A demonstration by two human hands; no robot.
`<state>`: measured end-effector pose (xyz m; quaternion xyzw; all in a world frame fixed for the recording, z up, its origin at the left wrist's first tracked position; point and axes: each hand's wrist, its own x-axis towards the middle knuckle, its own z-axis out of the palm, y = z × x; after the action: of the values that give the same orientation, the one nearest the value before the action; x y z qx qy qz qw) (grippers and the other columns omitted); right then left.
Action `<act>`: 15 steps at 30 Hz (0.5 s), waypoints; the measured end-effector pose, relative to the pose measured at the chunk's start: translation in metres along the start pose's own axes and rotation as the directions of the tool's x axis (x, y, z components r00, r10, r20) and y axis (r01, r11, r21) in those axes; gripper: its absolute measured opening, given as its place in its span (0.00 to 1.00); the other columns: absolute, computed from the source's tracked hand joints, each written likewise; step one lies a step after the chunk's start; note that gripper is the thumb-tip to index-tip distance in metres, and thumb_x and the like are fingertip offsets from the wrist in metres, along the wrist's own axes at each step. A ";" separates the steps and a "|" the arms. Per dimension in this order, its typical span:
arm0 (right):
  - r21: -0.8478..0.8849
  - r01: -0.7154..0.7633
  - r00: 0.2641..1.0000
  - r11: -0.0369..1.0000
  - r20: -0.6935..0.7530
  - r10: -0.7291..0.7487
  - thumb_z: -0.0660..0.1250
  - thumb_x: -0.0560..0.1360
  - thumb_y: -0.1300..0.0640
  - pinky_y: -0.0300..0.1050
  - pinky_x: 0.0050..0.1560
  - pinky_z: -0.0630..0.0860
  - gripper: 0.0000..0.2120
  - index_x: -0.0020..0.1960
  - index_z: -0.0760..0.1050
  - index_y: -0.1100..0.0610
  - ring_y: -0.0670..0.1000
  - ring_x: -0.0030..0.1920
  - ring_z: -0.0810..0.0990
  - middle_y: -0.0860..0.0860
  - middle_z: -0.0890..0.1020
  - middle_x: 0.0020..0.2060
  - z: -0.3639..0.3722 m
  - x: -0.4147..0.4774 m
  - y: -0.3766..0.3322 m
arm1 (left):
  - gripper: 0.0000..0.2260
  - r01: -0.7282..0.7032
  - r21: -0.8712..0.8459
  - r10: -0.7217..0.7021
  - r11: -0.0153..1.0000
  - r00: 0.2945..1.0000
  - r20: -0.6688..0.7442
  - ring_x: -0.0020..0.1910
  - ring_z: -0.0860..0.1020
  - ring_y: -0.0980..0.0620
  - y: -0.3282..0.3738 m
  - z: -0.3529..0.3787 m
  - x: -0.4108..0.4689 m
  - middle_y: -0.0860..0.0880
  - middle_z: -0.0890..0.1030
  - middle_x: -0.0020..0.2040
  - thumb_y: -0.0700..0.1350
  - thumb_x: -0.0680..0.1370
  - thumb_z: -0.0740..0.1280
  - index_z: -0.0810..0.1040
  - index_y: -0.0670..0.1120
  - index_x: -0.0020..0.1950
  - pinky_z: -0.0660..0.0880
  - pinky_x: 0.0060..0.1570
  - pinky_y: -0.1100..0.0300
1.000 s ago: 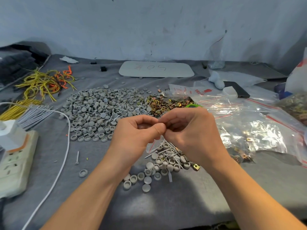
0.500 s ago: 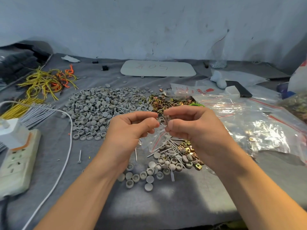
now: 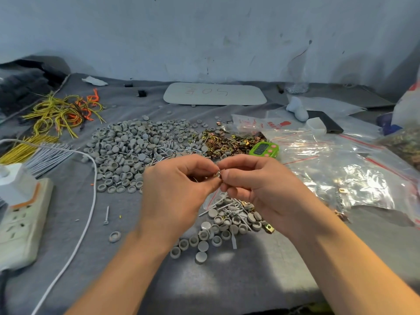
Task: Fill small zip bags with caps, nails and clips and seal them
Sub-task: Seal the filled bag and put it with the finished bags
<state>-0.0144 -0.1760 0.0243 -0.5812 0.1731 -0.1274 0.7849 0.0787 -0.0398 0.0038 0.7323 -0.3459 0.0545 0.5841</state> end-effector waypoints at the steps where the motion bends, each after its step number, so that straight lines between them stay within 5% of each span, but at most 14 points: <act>1: -0.031 0.014 1.000 0.999 -0.013 -0.014 0.71 0.74 0.74 0.36 0.33 0.79 0.08 0.48 0.84 0.64 0.50 0.32 0.82 0.58 0.83 0.35 0.000 0.000 0.000 | 0.16 -0.027 0.035 0.028 0.999 1.000 -0.015 0.37 0.84 0.64 0.001 0.001 -0.002 0.64 0.85 0.38 0.39 0.66 0.83 0.86 0.59 0.41 0.78 0.39 0.72; 6: -0.191 0.079 0.993 0.978 -0.076 -0.095 0.73 0.73 0.73 0.38 0.32 0.77 0.10 0.50 0.85 0.62 0.51 0.32 0.81 0.59 0.84 0.36 -0.002 -0.001 0.002 | 0.18 -0.086 0.084 0.093 0.993 0.993 -0.075 0.38 0.83 0.65 0.004 0.004 -0.005 0.64 0.85 0.40 0.39 0.66 0.83 0.86 0.58 0.48 0.75 0.40 0.75; 13: -0.461 0.087 0.960 0.883 -0.199 -0.198 0.76 0.71 0.67 0.40 0.34 0.78 0.07 0.42 0.87 0.56 0.51 0.30 0.83 0.56 0.86 0.32 -0.007 0.001 0.004 | 0.13 0.119 -0.077 -0.115 0.990 0.992 0.054 0.40 0.85 0.61 0.000 0.005 0.002 0.60 0.86 0.39 0.38 0.71 0.79 0.86 0.57 0.46 0.83 0.43 0.63; 15: -0.523 0.067 0.927 0.850 -0.281 -0.247 0.77 0.70 0.65 0.44 0.35 0.80 0.09 0.40 0.87 0.51 0.51 0.31 0.84 0.53 0.86 0.31 -0.012 0.003 0.003 | 0.09 0.120 0.009 -0.120 0.993 0.993 0.020 0.38 0.84 0.64 0.000 0.003 0.002 0.63 0.85 0.39 0.46 0.71 0.80 0.86 0.59 0.47 0.82 0.41 0.65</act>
<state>-0.0168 -0.1863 0.0177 -0.7476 0.2835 -0.2402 0.5504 0.0789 -0.0430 0.0040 0.7544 -0.3070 0.0131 0.5800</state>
